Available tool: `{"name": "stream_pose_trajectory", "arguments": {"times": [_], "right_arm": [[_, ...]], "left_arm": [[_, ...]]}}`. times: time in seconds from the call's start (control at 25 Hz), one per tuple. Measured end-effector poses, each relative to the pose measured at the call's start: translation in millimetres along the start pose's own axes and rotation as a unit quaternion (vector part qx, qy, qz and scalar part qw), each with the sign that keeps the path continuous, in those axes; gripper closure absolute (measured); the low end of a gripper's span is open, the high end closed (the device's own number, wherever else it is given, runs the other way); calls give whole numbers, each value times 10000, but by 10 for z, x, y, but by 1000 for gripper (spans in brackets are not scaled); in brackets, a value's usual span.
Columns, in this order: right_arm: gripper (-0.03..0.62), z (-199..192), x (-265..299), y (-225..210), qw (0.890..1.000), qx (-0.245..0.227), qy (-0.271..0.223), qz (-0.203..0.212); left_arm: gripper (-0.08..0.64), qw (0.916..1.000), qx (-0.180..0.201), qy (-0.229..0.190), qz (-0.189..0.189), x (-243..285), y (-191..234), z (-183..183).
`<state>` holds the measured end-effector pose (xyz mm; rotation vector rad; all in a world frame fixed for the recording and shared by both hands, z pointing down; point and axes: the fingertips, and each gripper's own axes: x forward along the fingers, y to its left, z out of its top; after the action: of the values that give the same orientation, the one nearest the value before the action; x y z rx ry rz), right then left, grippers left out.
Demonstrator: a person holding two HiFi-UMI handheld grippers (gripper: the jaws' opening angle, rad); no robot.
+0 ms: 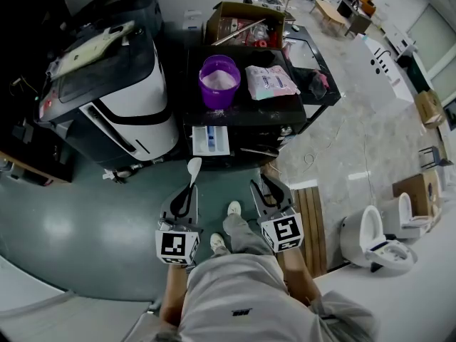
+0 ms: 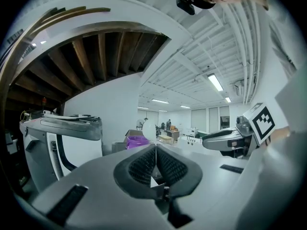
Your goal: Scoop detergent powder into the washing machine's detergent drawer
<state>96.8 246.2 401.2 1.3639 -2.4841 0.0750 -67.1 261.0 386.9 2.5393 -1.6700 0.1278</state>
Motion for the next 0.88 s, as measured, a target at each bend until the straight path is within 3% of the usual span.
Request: {"name": "stream_pose_trajectory", "arguments": {"times": [0.88], "right_arm": [[497,70,1071,-766,9992,141,97,372]], "left_arm": [[545,9997,-20,183,142,1255,360,64]]}}
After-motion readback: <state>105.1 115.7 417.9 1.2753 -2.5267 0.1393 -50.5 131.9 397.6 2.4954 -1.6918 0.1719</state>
